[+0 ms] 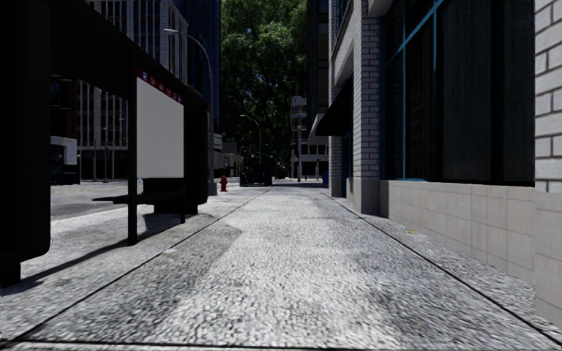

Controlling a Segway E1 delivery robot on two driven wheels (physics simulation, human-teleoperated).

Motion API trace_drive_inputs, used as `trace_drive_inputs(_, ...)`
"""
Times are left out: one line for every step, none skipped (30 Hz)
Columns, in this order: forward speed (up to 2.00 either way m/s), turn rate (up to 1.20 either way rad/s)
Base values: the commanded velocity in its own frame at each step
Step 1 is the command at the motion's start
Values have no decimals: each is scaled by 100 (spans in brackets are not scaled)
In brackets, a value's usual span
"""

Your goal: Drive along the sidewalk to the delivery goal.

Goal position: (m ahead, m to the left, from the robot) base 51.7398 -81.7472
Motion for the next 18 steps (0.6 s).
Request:
trace_drive_inputs(176,0)
trace_drive_inputs(176,0)
trace_drive_inputs(176,0)
trace_drive_inputs(176,0)
trace_drive_inputs(176,0)
trace_drive_inputs(177,0)
trace_drive_inputs(177,0)
trace_drive_inputs(177,0)
trace_drive_inputs(177,0)
trace_drive_inputs(177,0)
trace_drive_inputs(177,0)
trace_drive_inputs(177,-16)
trace_drive_inputs(177,-33)
trace_drive_inputs(177,-89)
trace_drive_inputs(177,-120)
trace_drive_inputs(177,-120)
trace_drive_inputs(177,-120)
trace_drive_inputs(177,-120)
